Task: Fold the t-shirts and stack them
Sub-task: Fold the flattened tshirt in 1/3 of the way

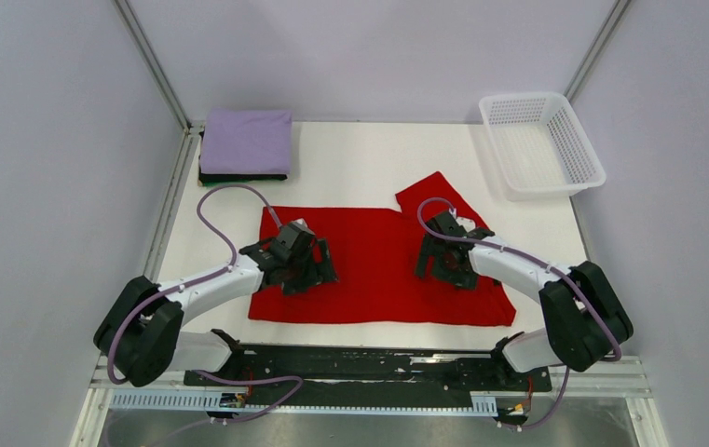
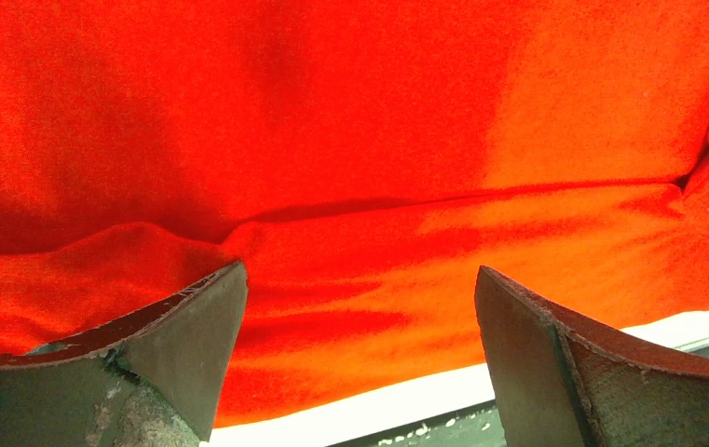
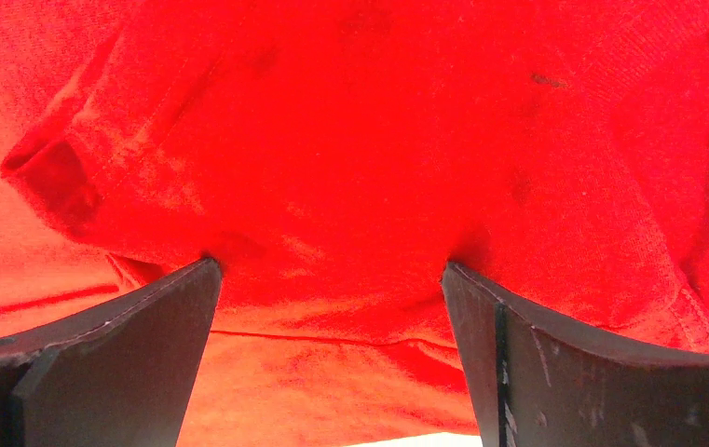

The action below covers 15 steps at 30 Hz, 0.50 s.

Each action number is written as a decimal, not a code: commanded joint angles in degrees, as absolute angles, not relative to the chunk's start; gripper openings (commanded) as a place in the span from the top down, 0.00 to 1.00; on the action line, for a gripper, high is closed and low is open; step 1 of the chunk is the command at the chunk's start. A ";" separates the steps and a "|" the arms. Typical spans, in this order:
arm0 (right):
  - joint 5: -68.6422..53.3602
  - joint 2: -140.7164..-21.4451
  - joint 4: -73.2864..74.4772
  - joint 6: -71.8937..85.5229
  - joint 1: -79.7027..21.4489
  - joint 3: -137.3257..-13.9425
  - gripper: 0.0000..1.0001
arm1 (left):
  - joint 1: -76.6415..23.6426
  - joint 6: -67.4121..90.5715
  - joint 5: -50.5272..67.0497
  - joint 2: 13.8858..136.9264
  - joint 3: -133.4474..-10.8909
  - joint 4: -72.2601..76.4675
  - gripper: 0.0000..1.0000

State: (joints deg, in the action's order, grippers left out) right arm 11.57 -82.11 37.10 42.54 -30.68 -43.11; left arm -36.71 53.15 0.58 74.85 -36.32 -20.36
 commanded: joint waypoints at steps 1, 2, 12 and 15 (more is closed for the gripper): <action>11.76 -82.66 46.66 43.77 -29.10 -39.97 0.00 | -38.35 57.93 -1.71 72.32 -34.23 -25.30 0.00; 11.82 -82.63 46.67 44.00 -29.14 -39.99 0.00 | -38.60 57.66 -1.64 72.35 -34.07 -24.65 0.00; 10.56 -79.96 47.01 44.66 -29.00 -38.94 0.00 | -39.74 56.95 -1.40 73.46 -34.83 -24.48 0.00; 11.94 -79.35 47.01 44.76 -28.92 -39.22 0.00 | -40.16 57.12 -1.18 72.10 -35.15 -24.95 0.00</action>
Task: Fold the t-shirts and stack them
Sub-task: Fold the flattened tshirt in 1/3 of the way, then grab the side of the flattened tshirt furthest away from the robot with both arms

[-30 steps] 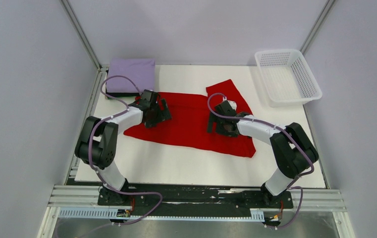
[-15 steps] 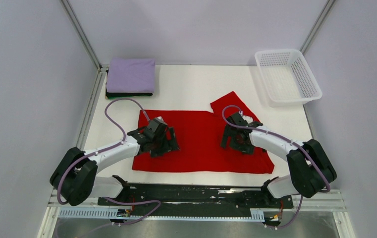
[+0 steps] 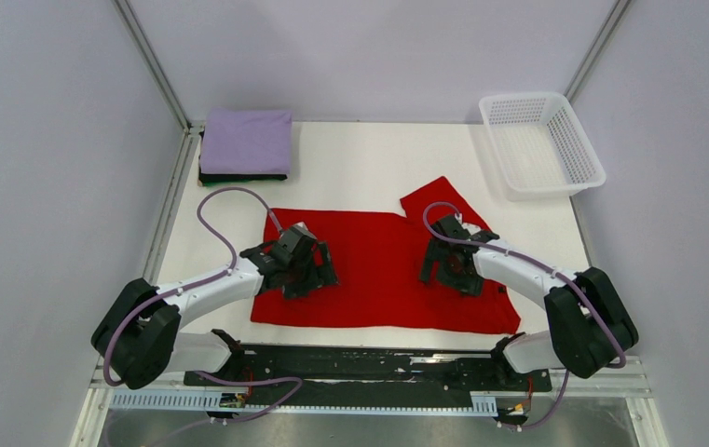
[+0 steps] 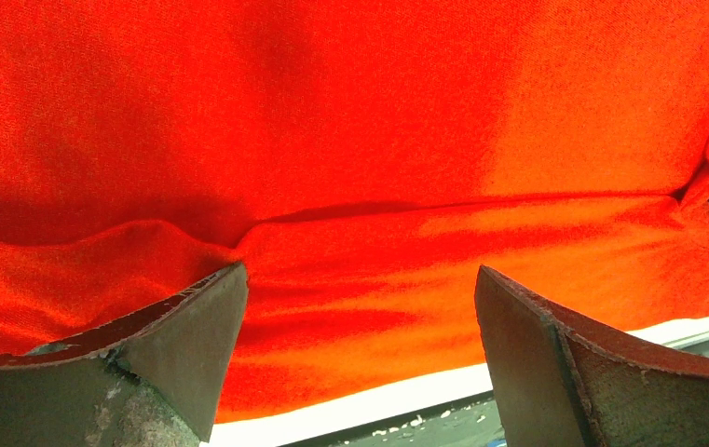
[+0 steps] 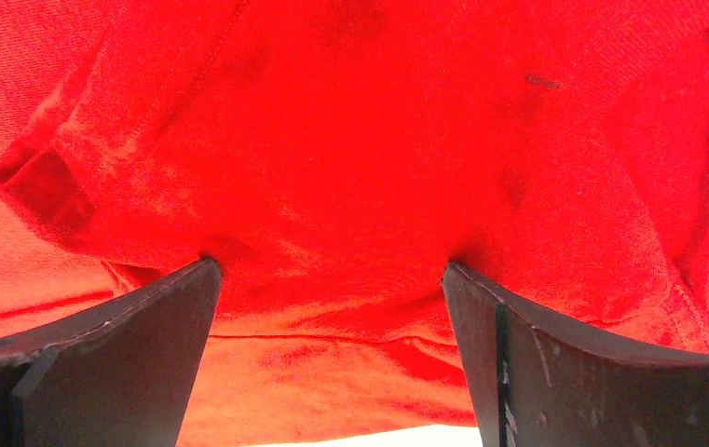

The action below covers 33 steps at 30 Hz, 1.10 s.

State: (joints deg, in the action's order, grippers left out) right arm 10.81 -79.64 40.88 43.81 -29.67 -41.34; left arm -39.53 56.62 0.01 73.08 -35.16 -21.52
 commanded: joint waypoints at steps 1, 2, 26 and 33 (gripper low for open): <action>12.74 -79.12 47.01 44.74 -28.92 -39.39 0.00 | -40.34 57.12 -1.11 71.78 -35.15 -25.09 0.00; 13.85 -78.76 46.98 44.69 -28.92 -39.45 0.00 | -40.38 57.02 -1.08 71.27 -35.27 -25.41 0.00; 9.95 -56.26 23.46 30.90 -28.95 -37.10 0.00 | -16.17 40.86 -12.30 85.50 -61.20 -24.01 0.00; 12.49 -59.32 23.13 30.07 -28.92 -36.61 0.00 | -9.00 35.47 -11.06 101.37 -72.17 -24.31 0.02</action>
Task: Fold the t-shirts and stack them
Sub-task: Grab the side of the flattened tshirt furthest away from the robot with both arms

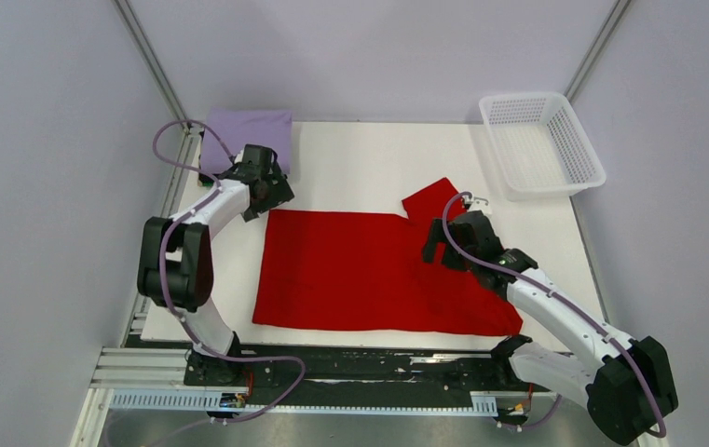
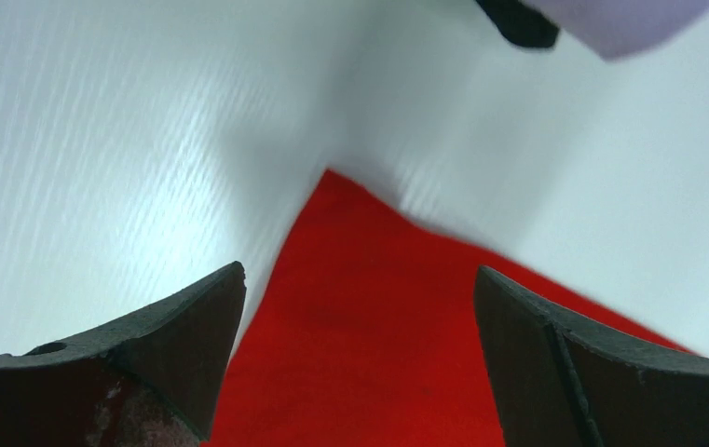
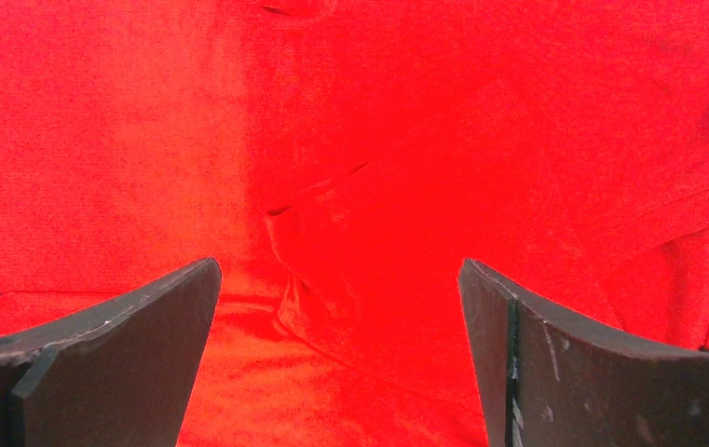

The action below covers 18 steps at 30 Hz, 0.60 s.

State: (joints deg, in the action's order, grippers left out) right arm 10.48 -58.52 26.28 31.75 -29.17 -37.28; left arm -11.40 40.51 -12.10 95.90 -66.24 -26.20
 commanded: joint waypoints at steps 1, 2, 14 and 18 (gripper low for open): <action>12.62 -59.60 23.07 29.99 -28.92 -36.50 0.00 | -8.85 35.00 -10.39 103.68 -72.91 -24.42 0.04; 12.83 -59.93 22.99 29.93 -28.92 -36.48 0.00 | -8.74 33.67 -10.12 104.84 -74.52 -24.56 0.05; 13.10 -60.77 22.03 29.53 -28.91 -35.95 0.00 | -8.70 31.93 -9.16 112.86 -77.52 -26.53 0.26; 13.08 -61.04 21.98 29.53 -28.92 -35.86 0.00 | -8.75 32.20 -6.77 113.68 -77.21 -26.88 0.35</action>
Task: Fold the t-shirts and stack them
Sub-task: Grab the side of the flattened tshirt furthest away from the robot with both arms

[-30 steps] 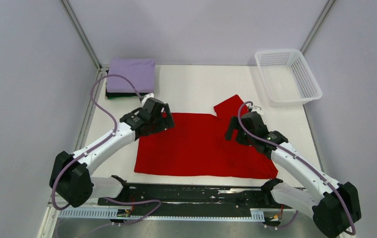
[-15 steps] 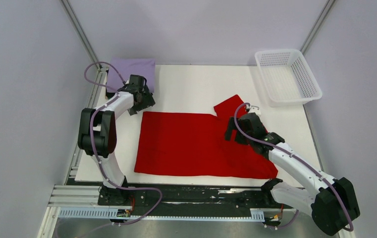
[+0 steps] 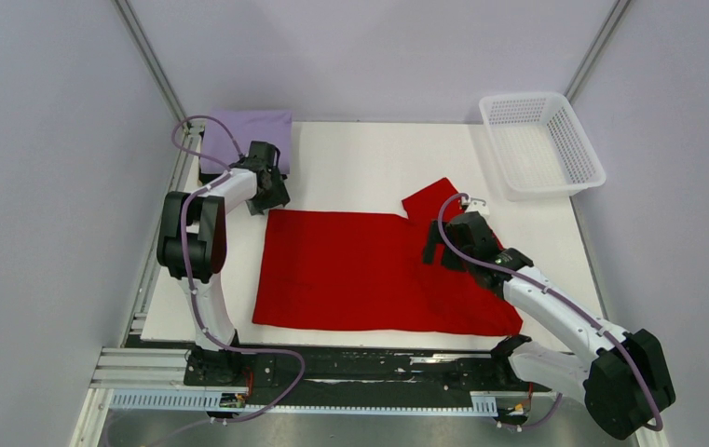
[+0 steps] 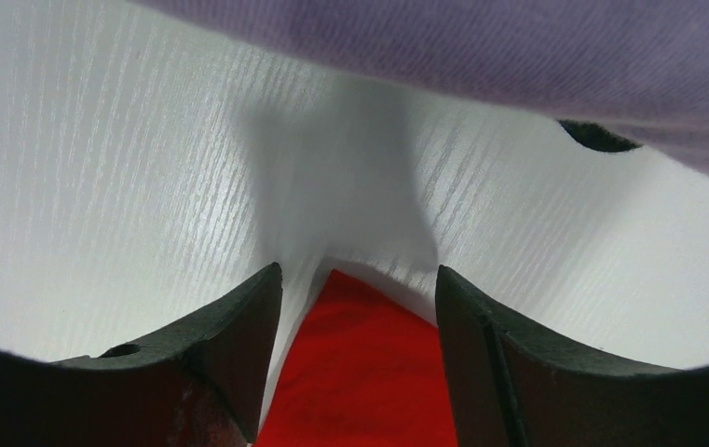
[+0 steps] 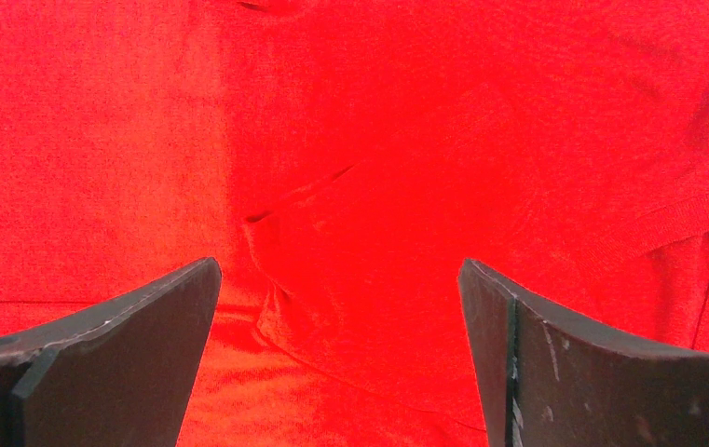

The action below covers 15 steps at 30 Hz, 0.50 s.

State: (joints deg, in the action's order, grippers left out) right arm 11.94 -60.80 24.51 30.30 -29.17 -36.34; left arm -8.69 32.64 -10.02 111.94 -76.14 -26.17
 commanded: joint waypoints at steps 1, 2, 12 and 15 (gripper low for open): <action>13.17 -61.01 22.02 29.53 -28.92 -35.86 0.00 | -8.78 32.29 -6.46 113.66 -76.96 -26.93 0.36; 13.18 -61.00 22.00 29.53 -28.96 -35.82 0.00 | -8.78 32.44 -5.79 113.65 -76.80 -26.93 0.38; 13.56 -61.85 21.97 29.71 -28.92 -35.68 0.00 | -10.92 32.39 -6.69 112.26 -75.28 -29.00 0.48; 13.64 -61.88 21.89 29.71 -28.92 -35.60 0.00 | -11.29 32.42 -9.32 112.30 -75.73 -30.53 0.53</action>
